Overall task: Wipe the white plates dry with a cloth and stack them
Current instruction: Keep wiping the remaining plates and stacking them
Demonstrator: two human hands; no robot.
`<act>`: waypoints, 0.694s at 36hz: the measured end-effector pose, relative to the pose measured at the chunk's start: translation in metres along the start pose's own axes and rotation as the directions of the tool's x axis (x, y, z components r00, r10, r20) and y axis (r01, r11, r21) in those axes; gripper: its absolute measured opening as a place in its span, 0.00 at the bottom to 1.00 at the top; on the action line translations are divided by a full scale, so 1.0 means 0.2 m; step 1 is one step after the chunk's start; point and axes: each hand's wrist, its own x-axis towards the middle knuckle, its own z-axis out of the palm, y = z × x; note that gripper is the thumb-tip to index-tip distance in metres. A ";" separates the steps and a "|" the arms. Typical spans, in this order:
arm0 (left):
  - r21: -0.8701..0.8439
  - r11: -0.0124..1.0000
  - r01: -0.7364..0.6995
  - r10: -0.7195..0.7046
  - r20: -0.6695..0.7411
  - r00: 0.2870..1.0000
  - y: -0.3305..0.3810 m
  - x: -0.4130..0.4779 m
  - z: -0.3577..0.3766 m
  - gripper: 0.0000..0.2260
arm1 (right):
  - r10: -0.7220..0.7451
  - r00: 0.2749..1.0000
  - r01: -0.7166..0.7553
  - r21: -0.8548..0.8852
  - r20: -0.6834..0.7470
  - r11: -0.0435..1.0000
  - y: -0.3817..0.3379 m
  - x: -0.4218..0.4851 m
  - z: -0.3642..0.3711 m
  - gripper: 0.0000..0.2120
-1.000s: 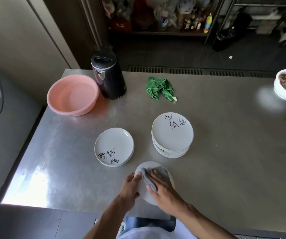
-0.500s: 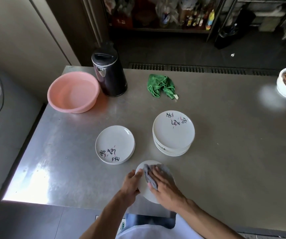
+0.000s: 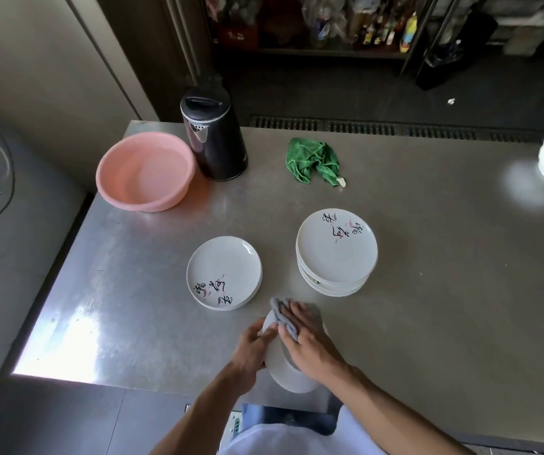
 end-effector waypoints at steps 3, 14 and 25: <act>0.024 1.000 -0.015 0.015 0.001 1.000 0.01 -0.01 -0.01 0.12 | -0.028 0.999 0.028 0.008 0.034 1.000 0.05 0.00 -0.01 0.25; 0.069 0.996 -0.060 0.059 0.020 0.998 0.02 0.01 0.01 0.08 | -0.160 0.985 0.160 0.006 0.069 0.987 0.07 -0.01 -0.05 0.25; -0.096 0.995 0.001 -0.008 -0.064 0.998 -0.03 0.02 -0.08 0.22 | 0.388 0.921 -0.388 0.179 0.032 0.904 0.11 0.04 -0.14 0.23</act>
